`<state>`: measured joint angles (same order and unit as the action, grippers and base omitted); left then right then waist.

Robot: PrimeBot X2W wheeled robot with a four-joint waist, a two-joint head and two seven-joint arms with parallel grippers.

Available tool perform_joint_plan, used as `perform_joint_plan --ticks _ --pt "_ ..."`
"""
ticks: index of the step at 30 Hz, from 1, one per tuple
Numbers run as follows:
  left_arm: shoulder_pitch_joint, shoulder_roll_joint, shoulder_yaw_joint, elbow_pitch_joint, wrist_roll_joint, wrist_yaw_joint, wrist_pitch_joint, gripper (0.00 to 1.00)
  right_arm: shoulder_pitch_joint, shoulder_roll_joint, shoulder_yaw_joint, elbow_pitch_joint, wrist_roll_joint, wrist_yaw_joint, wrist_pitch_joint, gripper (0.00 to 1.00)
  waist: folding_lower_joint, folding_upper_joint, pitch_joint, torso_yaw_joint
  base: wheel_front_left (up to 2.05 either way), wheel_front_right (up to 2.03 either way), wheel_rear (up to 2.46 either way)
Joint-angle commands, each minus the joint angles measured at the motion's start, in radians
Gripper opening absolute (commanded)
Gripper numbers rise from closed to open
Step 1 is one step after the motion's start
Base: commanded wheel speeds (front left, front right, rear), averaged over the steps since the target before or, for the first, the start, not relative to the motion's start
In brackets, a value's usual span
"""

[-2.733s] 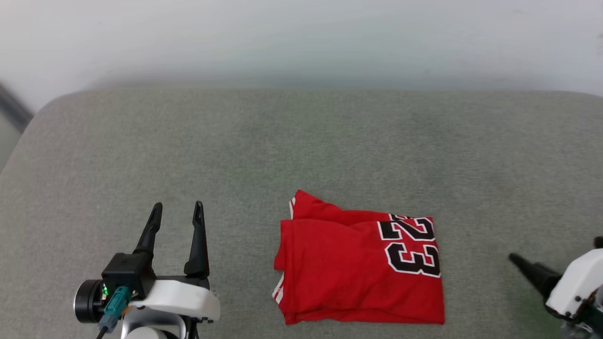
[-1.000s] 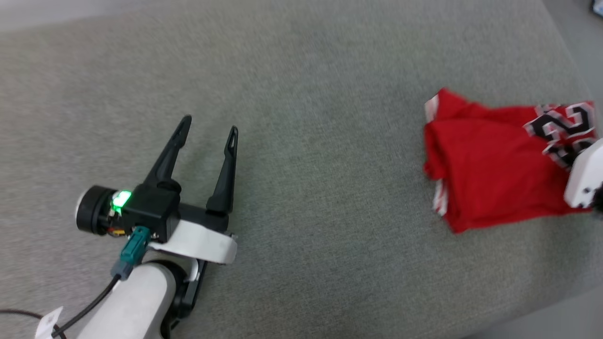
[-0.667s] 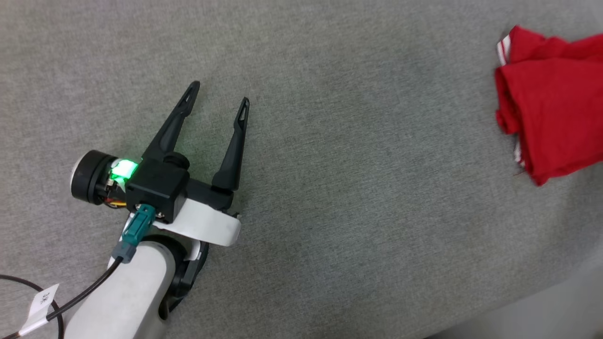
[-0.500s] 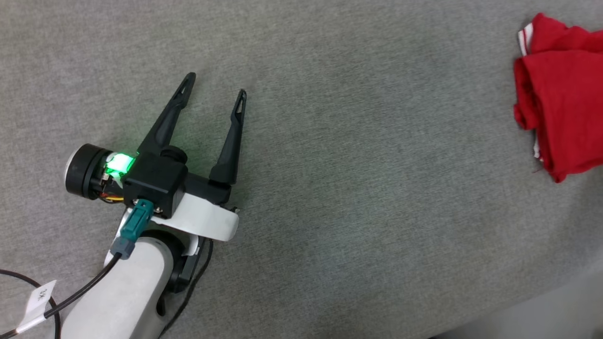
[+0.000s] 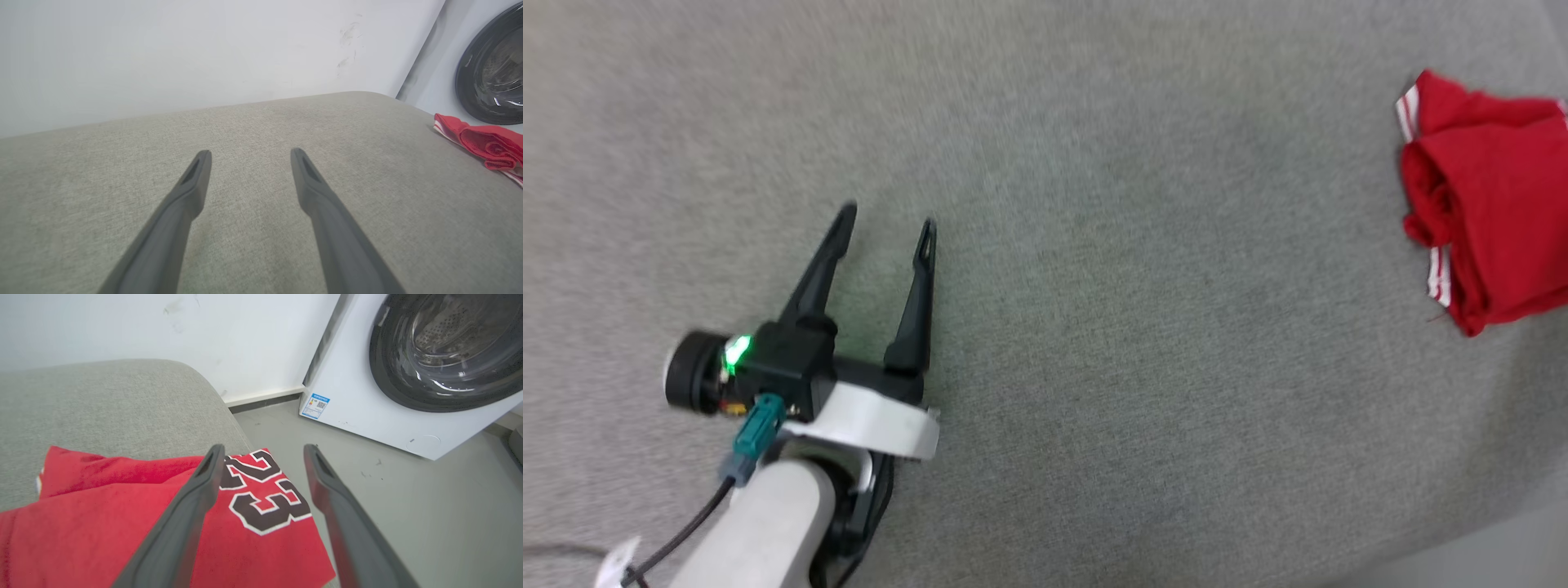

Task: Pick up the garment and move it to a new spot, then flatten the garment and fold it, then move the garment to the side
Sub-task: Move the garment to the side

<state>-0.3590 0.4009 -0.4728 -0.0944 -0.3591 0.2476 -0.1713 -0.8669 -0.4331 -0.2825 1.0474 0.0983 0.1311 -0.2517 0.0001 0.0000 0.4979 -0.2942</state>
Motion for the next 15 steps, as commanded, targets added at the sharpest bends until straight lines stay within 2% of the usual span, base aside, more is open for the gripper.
perform_joint_plan --ticks 1,5,6,7,8,15 --pt "0.038 -0.014 0.006 0.018 -0.018 0.007 -0.022 1.00 0.055 0.018 0.033 -0.052 0.024 -0.001 -0.010 1.00 -0.0001 0.0000 -0.084 0.018 0.00 0.00 0.00" --pt "0.087 -0.043 0.014 0.045 -0.051 0.016 -0.052 1.00 0.168 0.045 0.094 -0.185 0.080 -0.001 -0.012 1.00 -0.0001 0.0000 -0.160 0.051 0.00 0.00 0.00" --pt "0.087 -0.043 0.014 0.045 -0.051 0.016 -0.052 1.00 0.168 0.045 0.094 -0.185 0.080 -0.001 -0.012 1.00 -0.0001 0.0000 -0.160 0.051 0.00 0.00 0.00" --pt "0.109 -0.055 0.018 0.058 -0.064 0.017 -0.063 1.00 0.233 0.062 0.114 -0.260 0.098 -0.001 -0.012 1.00 -0.0001 0.0000 -0.194 0.071 0.00 0.00 0.00" --pt "0.109 -0.055 0.018 0.058 -0.064 0.017 -0.063 1.00 0.233 0.062 0.114 -0.260 0.098 -0.001 -0.012 1.00 -0.0001 0.0000 -0.194 0.071 0.00 0.00 0.00" --pt "0.180 -0.083 0.049 0.096 -0.098 0.022 -0.086 1.00 0.438 0.141 0.190 -0.507 0.134 -0.001 0.023 1.00 -0.0001 0.0000 -0.289 0.148 0.00 0.00 0.00"
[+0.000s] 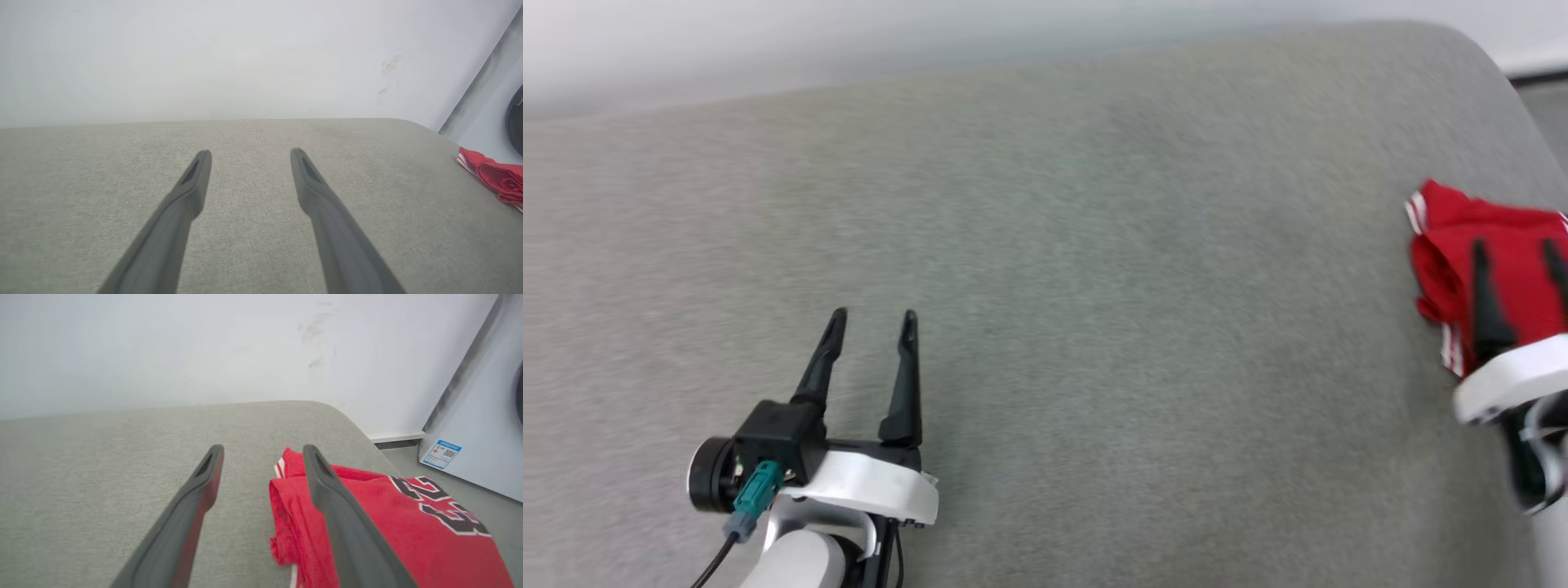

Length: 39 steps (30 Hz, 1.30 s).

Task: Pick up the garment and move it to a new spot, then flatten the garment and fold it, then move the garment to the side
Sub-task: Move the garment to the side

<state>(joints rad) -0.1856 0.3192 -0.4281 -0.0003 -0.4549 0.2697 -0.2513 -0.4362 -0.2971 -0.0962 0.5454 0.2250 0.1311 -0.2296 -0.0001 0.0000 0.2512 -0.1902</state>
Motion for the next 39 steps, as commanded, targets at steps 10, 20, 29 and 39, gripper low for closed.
perform_joint_plan --ticks 10,20,29,39 --pt "0.065 -0.012 0.085 0.030 -0.009 0.001 -0.015 1.00 0.159 0.120 0.095 -0.265 0.027 -0.001 0.079 1.00 0.0001 0.0000 -0.105 0.160 0.00 0.00 0.00" --pt "0.134 -0.001 0.132 0.042 0.010 -0.024 -0.015 1.00 0.316 0.165 0.071 -0.455 -0.006 -0.001 0.143 1.00 0.0001 0.0000 -0.182 0.196 0.00 0.00 0.00" --pt "0.191 0.003 0.126 0.084 0.014 -0.052 -0.015 1.00 0.458 0.200 0.053 -0.590 -0.042 -0.001 0.218 1.00 0.0001 0.0000 -0.260 0.178 0.00 0.00 0.00" --pt "0.212 -0.001 0.120 0.114 0.015 -0.065 -0.015 1.00 0.530 0.224 0.045 -0.667 -0.062 -0.001 0.263 1.00 0.0001 0.0000 -0.289 0.176 0.00 0.00 0.00"
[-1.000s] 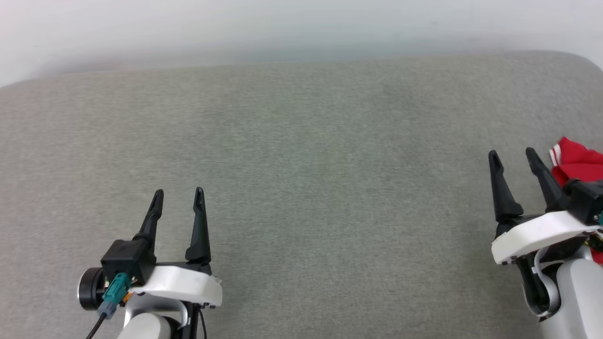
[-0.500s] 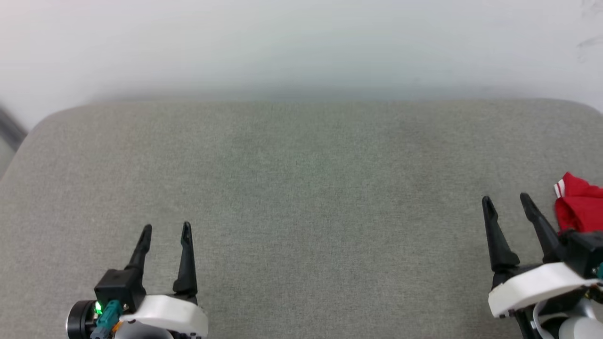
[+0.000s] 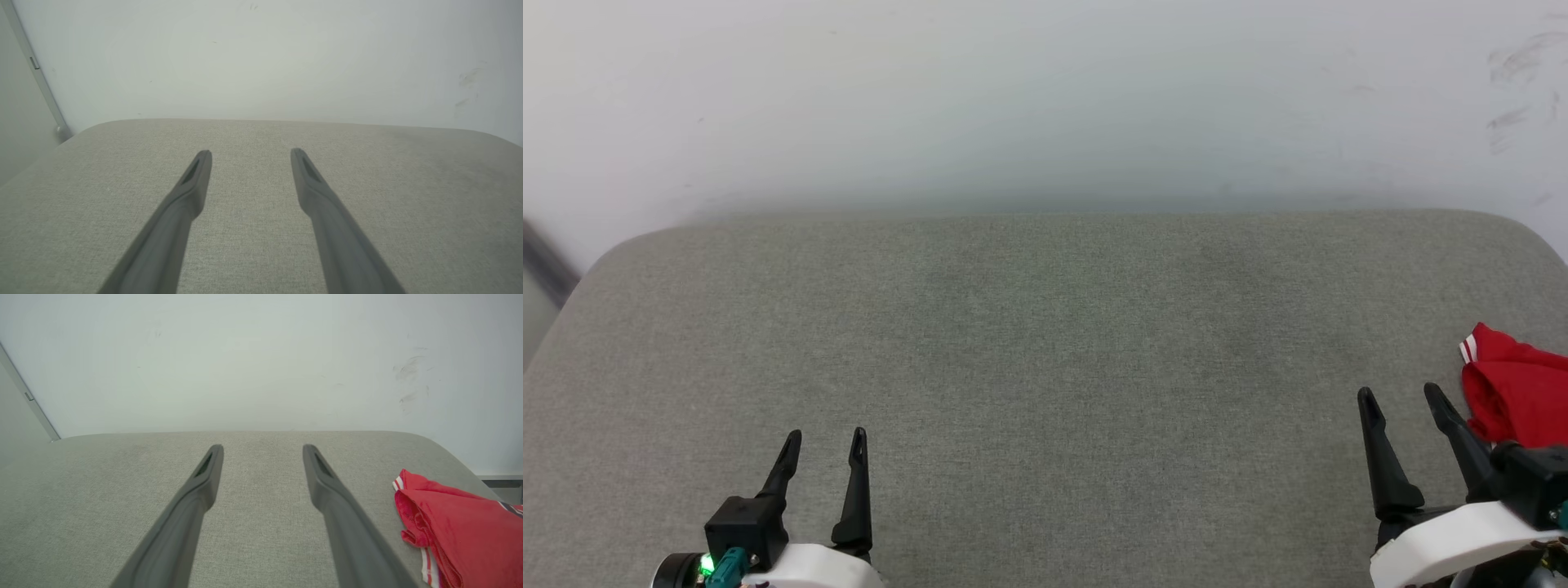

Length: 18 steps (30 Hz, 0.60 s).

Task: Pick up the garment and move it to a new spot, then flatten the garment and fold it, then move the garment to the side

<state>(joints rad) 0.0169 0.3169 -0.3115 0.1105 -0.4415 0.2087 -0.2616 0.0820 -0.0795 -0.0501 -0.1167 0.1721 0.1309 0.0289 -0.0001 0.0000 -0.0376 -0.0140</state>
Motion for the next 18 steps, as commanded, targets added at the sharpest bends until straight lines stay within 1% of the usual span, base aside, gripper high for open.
perform_joint_plan --ticks 1,14,15,16,18 --pt "0.008 0.000 0.005 0.005 0.001 -0.005 -0.004 1.00 0.014 0.007 0.000 -0.008 -0.008 0.000 0.004 1.00 0.0001 0.0000 0.000 -0.001 0.00 0.00 0.00" --pt "-0.014 -0.009 0.013 0.015 0.008 -0.022 -0.004 1.00 0.012 0.016 0.008 -0.033 -0.001 0.000 -0.002 1.00 0.0001 0.0000 0.001 -0.001 0.00 0.00 0.00" --pt "-0.003 -0.009 0.010 0.016 0.007 -0.021 0.000 0.00 0.004 0.013 0.007 -0.029 -0.004 0.000 0.002 0.00 0.0001 0.0000 0.001 -0.001 0.00 0.00 0.00" --pt "-0.002 -0.012 0.010 0.019 0.006 -0.022 0.001 0.00 0.004 0.013 0.007 -0.023 -0.004 0.000 0.003 0.00 0.0001 0.0000 0.001 -0.001 0.00 0.00 0.00" --pt "0.007 -0.027 0.013 0.037 -0.029 -0.030 0.013 0.00 0.005 0.015 0.007 0.007 0.036 0.000 0.005 0.00 0.0001 0.0000 0.002 -0.001 0.00 0.00 0.00"
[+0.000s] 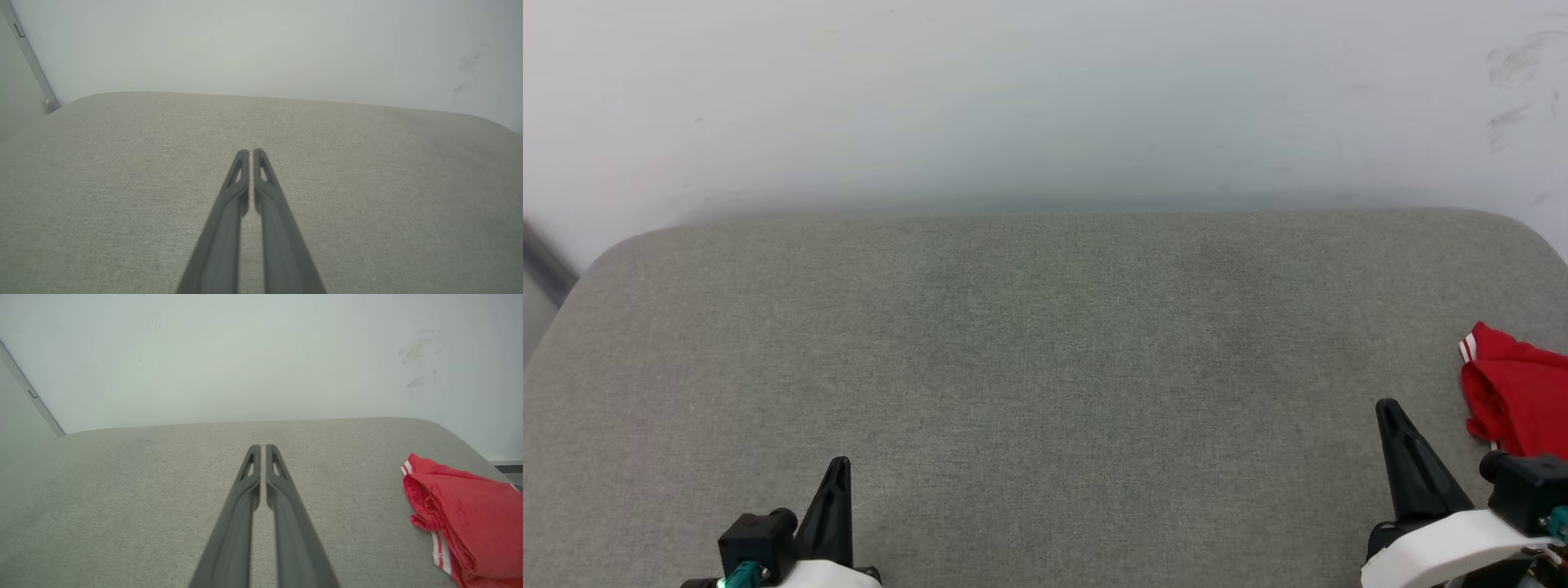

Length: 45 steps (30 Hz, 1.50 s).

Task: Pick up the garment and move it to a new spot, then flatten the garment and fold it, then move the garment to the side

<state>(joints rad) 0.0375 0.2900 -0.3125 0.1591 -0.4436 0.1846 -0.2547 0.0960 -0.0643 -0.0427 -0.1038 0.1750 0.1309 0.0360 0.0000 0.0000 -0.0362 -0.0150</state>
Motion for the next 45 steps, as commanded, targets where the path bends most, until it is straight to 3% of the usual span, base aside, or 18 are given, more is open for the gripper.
perform_joint_plan --ticks 1,24,45 --pt "-0.015 -0.003 0.019 -0.011 -0.044 -0.010 0.011 0.00 -0.012 0.000 -0.001 -0.001 0.055 0.000 -0.001 0.00 0.0000 0.0000 0.001 0.000 0.00 0.00 0.00" --pt "-0.058 -0.062 0.126 0.022 -0.370 -0.097 0.105 0.00 -0.071 0.000 -0.017 0.097 0.450 0.000 0.018 0.00 0.0000 0.0000 0.008 0.003 0.00 0.00 0.00" --pt "-0.085 -0.109 0.209 0.039 -0.611 -0.162 0.178 0.00 -0.113 0.002 -0.031 0.171 0.743 0.000 0.034 0.00 0.0000 0.0000 0.014 0.005 0.00 0.00 0.00"
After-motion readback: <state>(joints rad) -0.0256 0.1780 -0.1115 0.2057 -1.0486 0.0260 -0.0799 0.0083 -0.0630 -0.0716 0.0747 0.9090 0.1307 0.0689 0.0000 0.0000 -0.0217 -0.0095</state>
